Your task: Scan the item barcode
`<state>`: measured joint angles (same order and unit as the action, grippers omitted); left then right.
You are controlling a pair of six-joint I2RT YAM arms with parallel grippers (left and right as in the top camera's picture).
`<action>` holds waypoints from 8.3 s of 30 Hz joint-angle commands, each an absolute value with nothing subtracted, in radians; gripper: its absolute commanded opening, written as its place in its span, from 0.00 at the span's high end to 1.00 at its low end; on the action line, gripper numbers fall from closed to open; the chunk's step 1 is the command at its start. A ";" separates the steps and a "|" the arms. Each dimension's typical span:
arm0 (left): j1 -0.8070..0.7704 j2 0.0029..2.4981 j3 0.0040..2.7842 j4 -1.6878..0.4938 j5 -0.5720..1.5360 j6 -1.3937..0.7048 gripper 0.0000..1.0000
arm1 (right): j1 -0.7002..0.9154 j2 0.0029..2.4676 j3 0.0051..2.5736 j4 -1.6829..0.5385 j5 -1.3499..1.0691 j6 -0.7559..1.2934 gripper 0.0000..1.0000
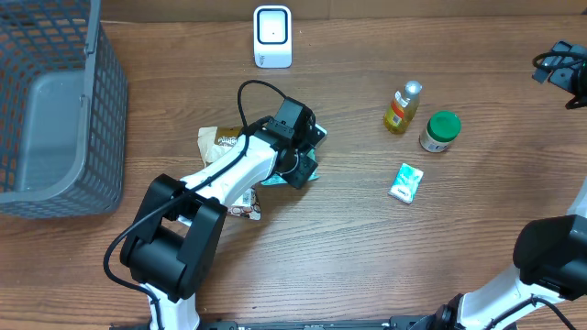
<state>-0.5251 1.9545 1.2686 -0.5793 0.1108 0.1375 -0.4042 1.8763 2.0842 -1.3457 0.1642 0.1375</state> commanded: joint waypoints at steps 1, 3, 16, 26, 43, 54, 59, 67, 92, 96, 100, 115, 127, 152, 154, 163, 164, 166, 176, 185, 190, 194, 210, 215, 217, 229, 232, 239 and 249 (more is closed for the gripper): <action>-0.524 1.975 1.229 -0.601 0.075 0.119 0.36 | -0.405 1.870 2.093 -1.341 0.172 0.142 0.00; -0.524 1.975 1.229 -0.601 0.075 0.119 0.34 | -0.405 1.870 2.093 -1.341 0.172 0.142 0.00; -0.524 1.920 1.332 -0.709 0.070 0.044 0.31 | -0.405 1.870 2.093 -1.341 0.172 0.142 0.00; -0.509 1.897 1.345 -0.783 -0.009 -0.012 0.33 | -0.405 1.870 2.093 -1.341 0.172 0.142 0.00; -0.510 2.016 1.336 -0.767 -0.085 -0.040 0.20 | -0.405 1.870 2.093 -1.341 0.172 0.142 0.00; -0.511 2.059 1.398 -0.808 0.014 -0.030 0.19 | -0.405 1.870 2.093 -1.341 0.172 0.142 0.00; -0.511 2.059 1.519 -0.896 0.133 -0.040 0.22 | -0.405 1.870 2.093 -1.341 0.172 0.142 0.00; -0.498 2.059 1.708 -1.037 0.098 -0.164 0.13 | -0.405 1.870 2.093 -1.341 0.172 0.142 0.00; -0.453 2.059 1.479 -1.014 0.190 -0.348 0.09 | -0.405 1.870 2.093 -1.341 0.172 0.142 0.00; -0.466 2.059 1.479 -0.986 0.211 -0.348 0.10 | -0.405 1.870 2.093 -1.341 0.172 0.142 0.00; -0.480 2.059 1.479 -0.960 0.211 -0.348 0.11 | -0.405 1.870 2.093 -1.341 0.172 0.142 0.00; -0.541 2.059 1.479 -0.870 0.044 -0.445 0.10 | -0.405 1.870 2.093 -1.341 0.172 0.142 0.00; -0.503 2.059 1.479 -0.825 0.128 -0.596 0.09 | -0.405 1.870 2.093 -1.341 0.172 0.142 0.00; -0.503 2.059 1.464 -0.807 0.177 -0.624 0.32 | -0.405 1.870 2.093 -1.341 0.172 0.142 0.00; -0.503 2.060 1.452 -0.799 0.177 -0.624 0.32 | -0.405 1.870 2.093 -1.341 0.172 0.142 0.00; -0.503 2.060 1.424 -0.752 0.176 -0.625 0.37 | -0.405 1.870 2.093 -1.341 0.172 0.142 0.00; -0.503 2.060 1.424 -0.749 0.176 -0.625 0.37 | -0.405 1.870 2.093 -1.341 0.172 0.142 0.00; -0.491 2.059 1.425 -0.747 0.185 -0.625 0.37 | -0.405 1.870 2.093 -1.341 0.172 0.142 0.00; -0.411 2.059 1.424 -0.747 0.364 -0.600 0.36 | -0.405 1.870 2.093 -1.341 0.172 0.142 0.00; -0.419 2.061 1.411 -0.747 0.347 -0.584 0.43 | -0.405 1.870 2.093 -1.341 0.172 0.142 0.00; -0.419 2.061 1.391 -0.727 0.332 -0.622 0.48 | -0.405 1.870 2.093 -1.341 0.172 0.142 0.00; -0.420 2.061 1.355 -0.683 0.334 -0.630 0.57 | -0.405 1.870 2.093 -1.341 0.172 0.142 0.00; -0.419 2.061 1.351 -0.680 0.319 -0.624 0.62 | -0.405 1.870 2.093 -1.341 0.172 0.142 0.00; -0.412 2.061 1.351 -0.680 0.313 -0.643 0.60 | -0.405 1.870 2.093 -1.341 0.172 0.142 0.00; -0.411 2.061 1.351 -0.679 0.320 -0.644 0.60 | -0.405 1.870 2.093 -1.341 0.172 0.142 0.00; -0.379 2.061 1.351 -0.649 0.465 -0.602 0.54 | -0.405 1.870 2.093 -1.341 0.172 0.142 0.00; -0.370 2.061 1.351 -0.645 0.494 -0.589 0.53 | -0.405 1.870 2.093 -1.341 0.172 0.142 0.00; -0.355 2.061 1.351 -0.635 0.522 -0.580 0.58 | -0.405 1.870 2.093 -1.341 0.172 0.142 0.00; -0.363 2.061 1.346 -0.655 0.456 -0.579 0.64 | -0.405 1.870 2.093 -1.341 0.172 0.142 0.00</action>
